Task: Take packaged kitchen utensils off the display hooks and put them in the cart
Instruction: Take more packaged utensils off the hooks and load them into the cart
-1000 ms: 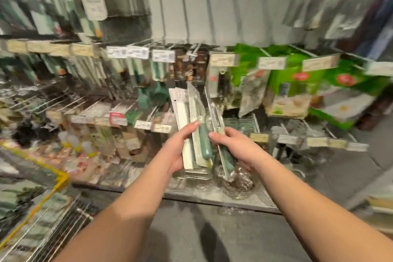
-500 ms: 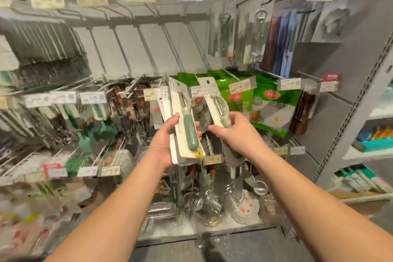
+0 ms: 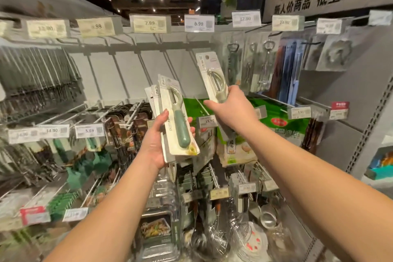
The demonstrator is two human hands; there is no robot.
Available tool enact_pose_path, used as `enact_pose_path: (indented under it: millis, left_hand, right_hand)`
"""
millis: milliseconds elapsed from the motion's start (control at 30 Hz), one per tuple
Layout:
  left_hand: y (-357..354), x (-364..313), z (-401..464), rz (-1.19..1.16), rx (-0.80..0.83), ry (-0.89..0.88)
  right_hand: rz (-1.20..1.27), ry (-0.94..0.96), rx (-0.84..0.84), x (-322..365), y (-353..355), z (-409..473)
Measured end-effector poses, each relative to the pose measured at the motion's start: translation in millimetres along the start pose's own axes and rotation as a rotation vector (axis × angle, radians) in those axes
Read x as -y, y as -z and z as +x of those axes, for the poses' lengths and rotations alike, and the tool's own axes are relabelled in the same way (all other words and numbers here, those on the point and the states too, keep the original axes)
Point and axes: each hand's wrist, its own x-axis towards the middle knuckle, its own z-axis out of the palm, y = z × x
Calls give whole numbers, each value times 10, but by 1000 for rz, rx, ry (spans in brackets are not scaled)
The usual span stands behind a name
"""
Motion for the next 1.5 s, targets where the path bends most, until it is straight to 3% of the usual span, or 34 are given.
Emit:
enact_pose_path:
  millis: [267, 667, 1100, 1500]
  left_hand:
    - [190, -245, 240, -32, 49, 46]
    - [349, -376, 415, -41, 106, 58]
    - [315, -401, 670, -47, 121, 49]
    - [377, -561, 1029, -28, 164, -6]
  right_hand:
    - [-46, -26, -94, 415, -244, 580]
    - [-19, -20, -214, 468, -430, 804]
    - [-22, -12, -176, 439, -569, 1077]
    - [137, -29, -121, 400, -978, 1736]
